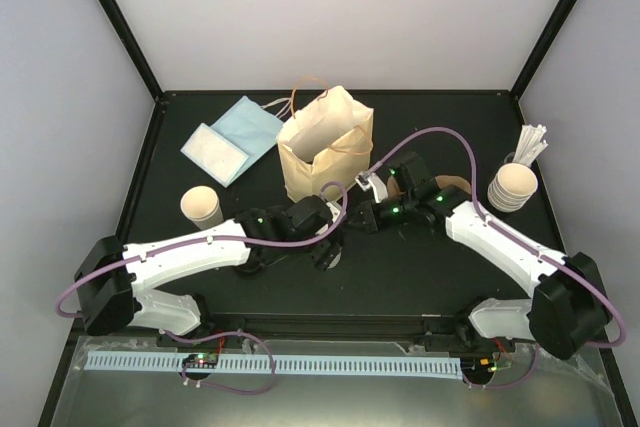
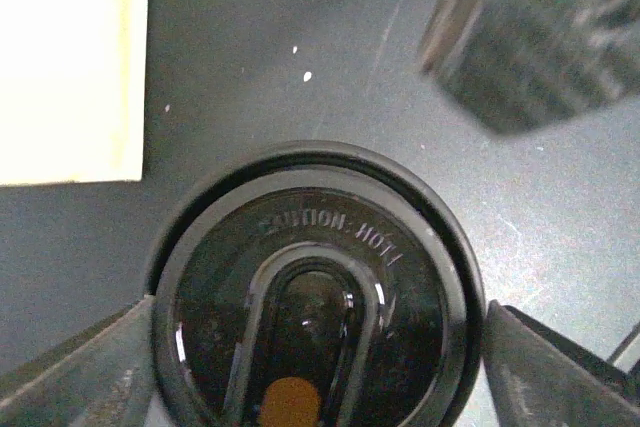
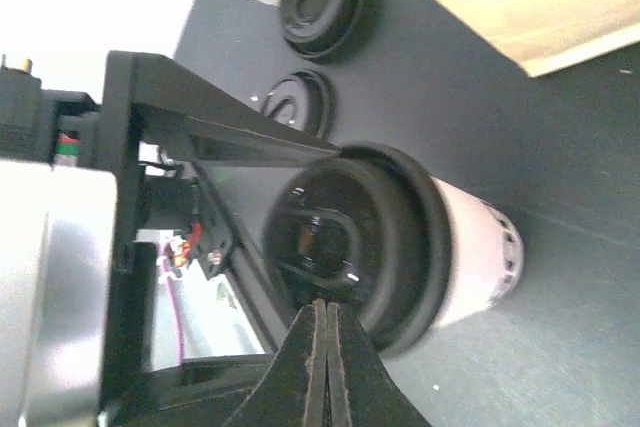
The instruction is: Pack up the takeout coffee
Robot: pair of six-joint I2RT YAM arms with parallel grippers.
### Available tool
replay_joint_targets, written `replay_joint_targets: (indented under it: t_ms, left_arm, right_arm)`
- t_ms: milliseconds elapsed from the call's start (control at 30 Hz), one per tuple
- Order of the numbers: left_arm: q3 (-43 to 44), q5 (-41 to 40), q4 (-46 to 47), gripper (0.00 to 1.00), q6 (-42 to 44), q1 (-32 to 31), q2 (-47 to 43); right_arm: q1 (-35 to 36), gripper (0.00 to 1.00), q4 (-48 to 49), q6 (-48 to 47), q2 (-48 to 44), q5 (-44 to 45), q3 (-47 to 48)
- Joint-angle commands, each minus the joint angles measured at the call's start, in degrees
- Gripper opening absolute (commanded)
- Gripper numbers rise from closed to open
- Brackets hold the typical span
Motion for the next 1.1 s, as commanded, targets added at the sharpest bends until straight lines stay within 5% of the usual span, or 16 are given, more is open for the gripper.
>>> replay_joint_targets:
  t_ms: [0,300,500,700,900,1067]
  left_arm:
    - [4.0,-0.5,-6.2,0.94,-1.1,-0.5,0.4]
    - [12.2,-2.3,-11.8,0.99,-0.7,-0.5,-2.0]
    - [15.8,-4.7,-14.9,0.99,-2.4,-0.4,-5.3]
    - [13.8,-8.0,-15.2,0.99,-7.6,5.3,-14.0]
    - [11.5,-7.0,-16.6,0.99,-8.7,13.5,-21.0]
    - [10.9,-6.5,-18.4,0.99,-8.4,17.6,-23.2]
  right_arm:
    - [-0.3,0.01,-6.1,-2.6,-3.0,9.0,1.6]
    - [-0.2,0.18,-11.4,-6.1,-4.5,15.7,3.9]
    - [2.7,0.62,-12.8,-8.3,-6.0,21.3,5.3]
    - [11.6,0.88,-15.4,-9.2,-5.1,34.8,11.0]
    - [16.5,1.0,-14.7,-10.3,-5.8,42.1,12.2]
    - [21.6,1.0,-25.9,-12.5,2.6,46.2,20.2]
